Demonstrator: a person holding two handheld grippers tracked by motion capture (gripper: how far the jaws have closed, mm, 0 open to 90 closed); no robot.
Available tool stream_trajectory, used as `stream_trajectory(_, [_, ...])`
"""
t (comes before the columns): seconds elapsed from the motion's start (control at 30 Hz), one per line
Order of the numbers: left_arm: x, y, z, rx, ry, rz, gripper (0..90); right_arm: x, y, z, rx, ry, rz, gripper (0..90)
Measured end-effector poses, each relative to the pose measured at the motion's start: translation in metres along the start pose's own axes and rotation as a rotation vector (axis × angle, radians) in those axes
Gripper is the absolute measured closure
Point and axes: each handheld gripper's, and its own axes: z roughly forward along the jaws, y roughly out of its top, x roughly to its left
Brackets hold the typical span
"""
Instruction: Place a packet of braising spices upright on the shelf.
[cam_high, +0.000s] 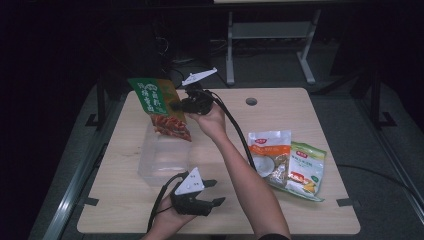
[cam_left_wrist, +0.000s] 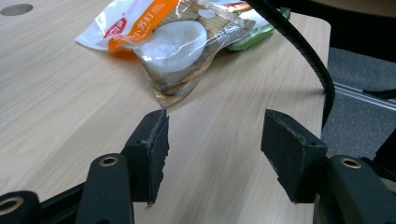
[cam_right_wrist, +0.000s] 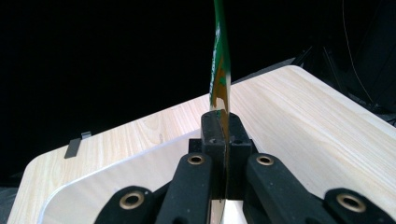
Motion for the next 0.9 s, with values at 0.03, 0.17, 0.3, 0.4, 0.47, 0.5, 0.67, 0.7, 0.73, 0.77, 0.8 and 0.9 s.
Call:
stream_trajectory(0.03, [0.000, 0.000, 0.000, 0.002, -0.001, 0.003, 41.0, 0.000, -0.001, 0.001, 0.000, 0.001, 0.002, 90.0])
stream_trajectory(0.17, [-0.001, 0.000, 0.000, 0.002, -0.002, 0.005, 41.1, -0.004, -0.009, 0.005, 0.003, 0.000, 0.021, 90.0])
stream_trajectory(0.3, [-0.001, 0.000, 0.000, -0.002, -0.009, -0.002, 41.4, -0.008, -0.015, 0.009, 0.011, -0.006, 0.036, 90.0])
stream_trajectory(0.4, [-0.001, 0.001, 0.000, -0.004, -0.011, -0.005, 41.5, -0.009, -0.018, 0.009, 0.001, -0.001, 0.055, 90.0])
stream_trajectory(0.47, [-0.001, 0.001, 0.000, -0.001, -0.013, -0.002, 41.5, -0.010, -0.019, 0.009, -0.011, -0.003, 0.064, 90.0])
stream_trajectory(0.5, [-0.001, 0.000, 0.001, 0.001, -0.014, -0.002, 41.5, -0.010, -0.020, 0.010, -0.015, -0.001, 0.070, 90.0])
stream_trajectory(0.67, [-0.001, 0.000, 0.000, -0.001, -0.011, -0.002, 41.5, -0.009, -0.022, 0.015, 0.012, -0.021, 0.056, 90.0])
stream_trajectory(0.7, [-0.001, 0.000, 0.000, -0.001, -0.011, -0.002, 41.5, -0.009, -0.024, 0.017, 0.026, -0.023, 0.051, 90.0])
stream_trajectory(0.73, [-0.001, 0.000, 0.000, -0.003, -0.008, -0.002, 41.5, -0.010, -0.026, 0.019, 0.035, -0.021, 0.051, 90.0])
stream_trajectory(0.77, [-0.001, 0.000, 0.000, -0.003, -0.008, -0.002, 41.5, -0.010, -0.026, 0.019, 0.035, -0.021, 0.051, 90.0])
stream_trajectory(0.8, [0.000, 0.000, -0.001, -0.005, -0.007, 0.000, 41.5, -0.012, -0.030, 0.020, 0.018, -0.014, 0.064, 90.0])
stream_trajectory(0.9, [0.001, 0.000, -0.001, -0.003, -0.006, -0.003, 41.5, -0.015, -0.034, 0.018, 0.013, -0.018, 0.073, 90.0])
